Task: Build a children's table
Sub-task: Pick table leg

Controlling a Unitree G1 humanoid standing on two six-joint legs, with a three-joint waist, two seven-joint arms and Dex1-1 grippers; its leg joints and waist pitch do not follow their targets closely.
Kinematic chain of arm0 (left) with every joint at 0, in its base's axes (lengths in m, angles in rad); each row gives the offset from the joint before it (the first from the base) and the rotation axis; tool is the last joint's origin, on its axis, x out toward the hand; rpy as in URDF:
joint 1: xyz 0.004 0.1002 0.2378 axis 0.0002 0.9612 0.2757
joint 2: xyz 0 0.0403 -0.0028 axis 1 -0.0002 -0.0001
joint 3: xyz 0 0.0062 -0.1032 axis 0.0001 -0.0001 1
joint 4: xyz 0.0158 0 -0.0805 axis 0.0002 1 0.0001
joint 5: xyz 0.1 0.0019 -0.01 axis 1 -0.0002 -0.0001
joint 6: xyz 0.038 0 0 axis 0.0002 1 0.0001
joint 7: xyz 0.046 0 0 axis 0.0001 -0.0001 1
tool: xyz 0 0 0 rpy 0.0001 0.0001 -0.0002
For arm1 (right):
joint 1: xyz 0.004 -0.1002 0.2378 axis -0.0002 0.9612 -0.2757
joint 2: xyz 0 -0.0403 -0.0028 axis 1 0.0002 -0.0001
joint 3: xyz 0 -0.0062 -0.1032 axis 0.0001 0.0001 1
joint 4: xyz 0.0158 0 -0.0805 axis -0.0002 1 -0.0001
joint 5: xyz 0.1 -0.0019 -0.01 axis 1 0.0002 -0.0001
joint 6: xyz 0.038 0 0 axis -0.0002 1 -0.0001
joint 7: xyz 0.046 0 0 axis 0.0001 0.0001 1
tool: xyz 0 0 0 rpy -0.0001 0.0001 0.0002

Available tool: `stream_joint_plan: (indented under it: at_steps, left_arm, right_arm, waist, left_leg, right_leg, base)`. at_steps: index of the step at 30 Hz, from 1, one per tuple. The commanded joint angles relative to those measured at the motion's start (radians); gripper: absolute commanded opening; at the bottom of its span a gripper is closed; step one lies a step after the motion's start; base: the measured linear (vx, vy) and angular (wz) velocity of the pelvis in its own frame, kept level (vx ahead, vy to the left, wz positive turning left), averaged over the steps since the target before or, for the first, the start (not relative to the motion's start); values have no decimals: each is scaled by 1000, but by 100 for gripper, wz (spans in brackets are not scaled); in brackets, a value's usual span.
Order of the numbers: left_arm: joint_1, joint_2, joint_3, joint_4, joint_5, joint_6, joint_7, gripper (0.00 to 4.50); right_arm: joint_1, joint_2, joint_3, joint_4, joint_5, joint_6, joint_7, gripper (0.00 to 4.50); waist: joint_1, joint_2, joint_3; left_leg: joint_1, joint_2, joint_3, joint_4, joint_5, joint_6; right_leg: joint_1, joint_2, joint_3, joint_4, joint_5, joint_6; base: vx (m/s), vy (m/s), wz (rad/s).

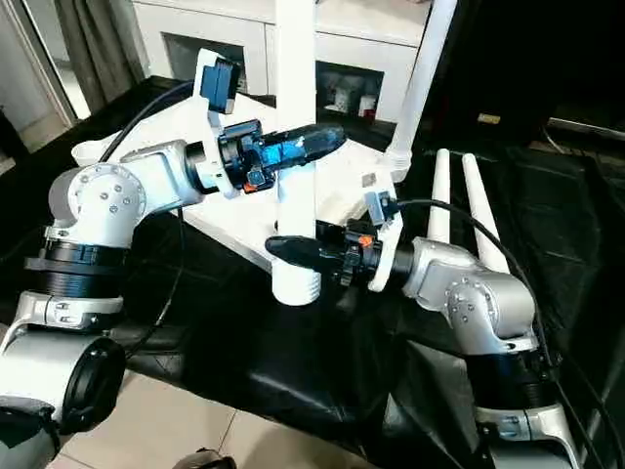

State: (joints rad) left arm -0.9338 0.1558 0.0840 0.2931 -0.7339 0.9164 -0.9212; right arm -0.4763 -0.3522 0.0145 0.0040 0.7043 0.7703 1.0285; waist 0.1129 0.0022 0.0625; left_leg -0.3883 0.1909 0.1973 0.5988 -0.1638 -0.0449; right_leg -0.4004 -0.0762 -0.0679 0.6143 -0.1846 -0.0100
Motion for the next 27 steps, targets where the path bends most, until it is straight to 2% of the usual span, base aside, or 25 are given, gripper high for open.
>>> stream_joint_plan:
  at_steps: [1,3,4,5,6,7,10,11,12,15,17,18,25,26,27]
  left_arm:
    - [-18,-13,17,-14,-25,-12,2,188]
    - [-26,-45,30,37,66,-90,162,258]
    - [-28,-57,35,53,94,-110,219,258]
    - [-27,-66,39,59,111,-119,261,260]
    - [-26,-67,38,60,114,-121,265,271]
    - [-20,-82,33,63,151,-139,332,287]
    - [-16,-104,43,70,175,-152,412,304]
    - [-15,-109,45,72,180,-154,428,273]
    - [-15,-109,45,72,180,-154,428,261]
    - [2,-141,46,61,207,-177,508,269]
    - [4,-150,45,62,216,-191,526,254]
    - [5,-157,50,63,217,-199,539,231]
    - [0,-154,45,72,235,-246,545,195]
    - [0,-151,42,70,233,-248,534,188]
    - [2,-141,32,62,227,-247,497,185]
  right_arm:
    - [9,-6,-3,23,-44,-12,-60,192]
    - [-6,33,-20,38,-89,-54,-157,192]
    - [-12,48,-27,45,-104,-67,-196,192]
    - [-17,60,-34,50,-109,-71,-221,191]
    - [-17,62,-35,50,-109,-70,-223,191]
    - [-19,78,-43,48,-103,-66,-245,191]
    - [-19,93,-40,45,-111,-69,-272,191]
    - [-19,96,-39,44,-112,-69,-278,191]
    - [-19,96,-39,44,-112,-69,-278,191]
    - [-25,118,-29,49,-145,-89,-336,191]
    - [-27,124,-26,53,-156,-96,-350,191]
    - [-29,126,-24,54,-161,-99,-355,191]
    - [-30,117,0,47,-189,-114,-358,191]
    - [-29,115,1,44,-182,-111,-346,247]
    - [-28,110,-2,36,-158,-90,-322,261]
  waist:
    - [1,-2,-79]
    - [1,-6,-78]
    - [-1,-5,-78]
    - [-2,-9,-79]
    - [-1,-8,-78]
    - [0,-6,-79]
    - [0,-8,-80]
    - [0,-8,-81]
    - [0,-8,-81]
    - [-1,-7,-81]
    - [-1,-6,-81]
    - [-1,-6,-81]
    - [-1,-6,-79]
    - [-1,-5,-80]
    - [-2,-8,-79]
  left_leg:
    - [23,36,-22,-62,-151,12]
    - [22,37,-21,-61,-150,12]
    - [22,37,-23,-61,-158,0]
    - [26,37,-22,-62,-164,-9]
    - [24,34,-22,-63,-167,-10]
    - [23,36,-23,-63,-167,-11]
    - [21,35,-23,-62,-152,-3]
    - [18,35,-23,-62,-141,4]
    - [19,35,-23,-62,-139,6]
    - [20,35,-22,-61,-129,11]
    - [19,35,-22,-61,-138,12]
    - [20,35,-23,-62,-140,12]
    - [21,34,-23,-63,-155,7]
    - [21,35,-23,-63,-152,8]
    - [21,34,-22,-63,-151,11]
  right_leg:
    - [56,-66,43,-69,-150,-217]
    - [54,-69,44,-71,-146,-217]
    - [52,-69,42,-72,-158,-212]
    - [52,-70,43,-74,-181,-202]
    - [56,-69,42,-77,-202,-192]
    - [57,-70,43,-76,-202,-186]
    - [57,-69,43,-74,-169,-180]
    - [57,-68,44,-72,-150,-182]
    - [57,-68,43,-71,-146,-183]
    - [55,-66,43,-70,-123,-194]
    - [56,-67,43,-73,-133,-190]
    - [56,-67,43,-73,-140,-188]
    - [56,-67,43,-77,-164,-172]
    - [55,-67,43,-76,-157,-175]
    - [55,-66,43,-76,-155,-176]
  base:
    - [0,0,0]
    - [0,0,0]
    - [0,0,0]
    - [0,0,0]
    - [0,0,0]
    - [0,0,0]
    - [0,0,0]
    - [0,0,0]
    - [0,0,0]
    - [0,0,0]
    - [0,0,0]
    - [0,0,0]
    - [0,0,0]
    - [0,0,0]
    - [0,0,0]
